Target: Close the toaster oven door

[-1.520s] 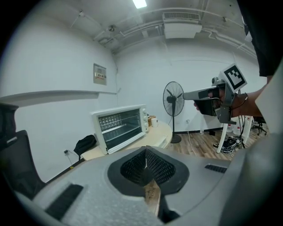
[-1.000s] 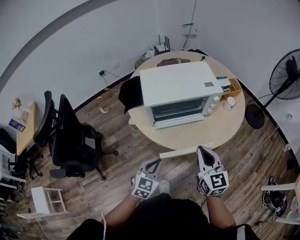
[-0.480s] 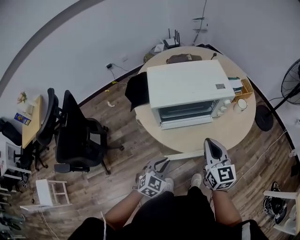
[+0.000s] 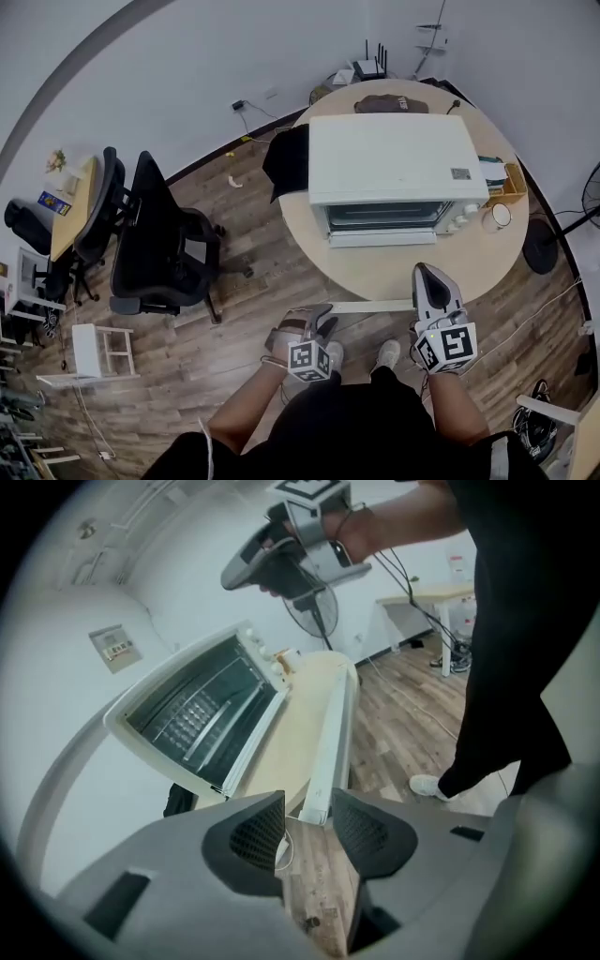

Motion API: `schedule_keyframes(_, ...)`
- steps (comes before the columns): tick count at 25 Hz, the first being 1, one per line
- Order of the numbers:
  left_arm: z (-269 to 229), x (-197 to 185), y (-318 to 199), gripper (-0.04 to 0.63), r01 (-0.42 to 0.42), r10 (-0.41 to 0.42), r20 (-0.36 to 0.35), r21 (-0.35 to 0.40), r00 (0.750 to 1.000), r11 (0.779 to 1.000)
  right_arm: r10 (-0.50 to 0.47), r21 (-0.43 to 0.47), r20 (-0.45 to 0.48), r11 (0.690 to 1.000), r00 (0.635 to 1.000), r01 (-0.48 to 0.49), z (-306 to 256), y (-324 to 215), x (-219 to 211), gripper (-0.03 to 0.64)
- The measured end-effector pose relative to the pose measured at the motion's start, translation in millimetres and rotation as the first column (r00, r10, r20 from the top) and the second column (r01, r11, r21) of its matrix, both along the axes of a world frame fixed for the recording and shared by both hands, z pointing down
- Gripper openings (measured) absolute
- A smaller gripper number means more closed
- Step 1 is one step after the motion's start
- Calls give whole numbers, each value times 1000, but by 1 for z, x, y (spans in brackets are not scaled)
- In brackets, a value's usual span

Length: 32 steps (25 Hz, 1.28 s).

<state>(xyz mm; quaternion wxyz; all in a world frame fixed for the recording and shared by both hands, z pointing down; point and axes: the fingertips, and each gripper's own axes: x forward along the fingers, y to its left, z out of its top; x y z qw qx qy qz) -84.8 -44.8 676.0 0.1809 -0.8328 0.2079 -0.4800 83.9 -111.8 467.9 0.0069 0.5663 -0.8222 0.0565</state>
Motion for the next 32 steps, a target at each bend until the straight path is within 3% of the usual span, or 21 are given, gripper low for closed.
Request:
schedule_keyframes(8, 32, -5, -10, 150, -48, 27, 212, 96, 977, 994, -1, -19, 2, 1000, 1000, 1, 7, -4, 8, -3)
schedule_keyframes(18, 47, -1, -18, 156, -33, 12, 243, 79, 970, 996, 8, -44, 5, 999, 1000, -8, 16, -2, 22, -3)
schedule_keyframes(22, 45, -2, -18, 117, -39, 13, 253, 98, 967, 994, 1, -44, 10, 999, 1000, 0, 16, -2, 23, -3)
schedule_keyframes(32, 34, -2, -19, 103, -21, -16, 290, 124, 957, 992, -26, -33, 32, 999, 999, 27, 14, -2, 12, -3)
